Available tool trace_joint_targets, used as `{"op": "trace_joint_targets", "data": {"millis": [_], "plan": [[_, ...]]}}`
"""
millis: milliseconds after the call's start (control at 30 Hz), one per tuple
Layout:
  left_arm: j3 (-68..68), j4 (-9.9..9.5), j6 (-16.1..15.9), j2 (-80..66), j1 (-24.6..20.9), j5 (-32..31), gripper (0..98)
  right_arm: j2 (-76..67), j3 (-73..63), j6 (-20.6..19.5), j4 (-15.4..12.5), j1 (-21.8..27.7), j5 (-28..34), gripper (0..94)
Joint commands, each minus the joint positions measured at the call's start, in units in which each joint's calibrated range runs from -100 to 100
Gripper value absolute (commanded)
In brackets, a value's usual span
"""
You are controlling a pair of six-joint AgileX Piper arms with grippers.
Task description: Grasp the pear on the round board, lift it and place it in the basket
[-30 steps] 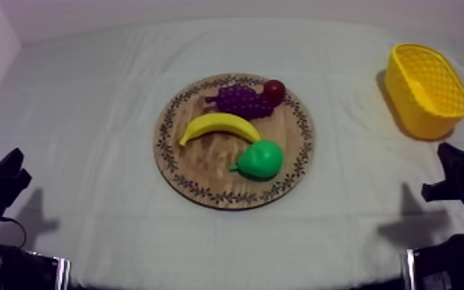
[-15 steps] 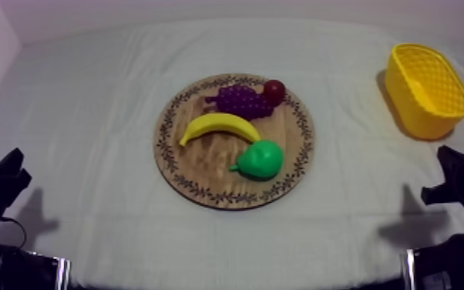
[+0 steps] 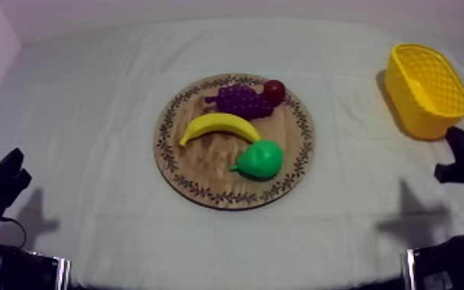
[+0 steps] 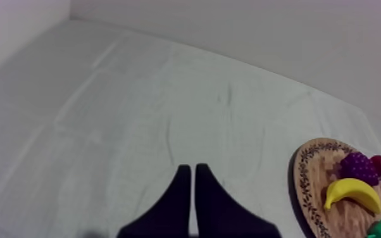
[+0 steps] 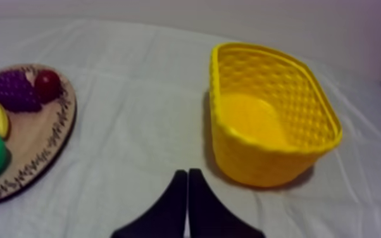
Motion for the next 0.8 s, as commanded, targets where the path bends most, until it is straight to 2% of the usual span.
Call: {"op": "trace_joint_targets", "data": {"millis": [0,133,400,600,767], "plan": [[-0.1,-0.01,0.0,0.0,0.0,0.0,0.1,9.9,-11.6,-0.7,-0.1,-1.4,1.7,1.9],[-0.1,-0.01,0.0,0.0,0.0,0.0,0.1,20.9,-25.8,-1.1,-1.6,-3.3,5.9,7.6],[-0.1,-0.01,0.0,0.0,0.0,0.0,0.1,37.5,-47.7,4.3,-7.3,-6.0,14.4,6.4],[-0.1,-0.01,0.0,0.0,0.0,0.0,0.1,47.0,-55.3,12.2,-11.8,-8.4,23.7,6.3],[-0.1,-0.01,0.0,0.0,0.0,0.0,0.1,53.8,-54.7,18.7,-13.7,-12.5,27.7,6.6]]}}
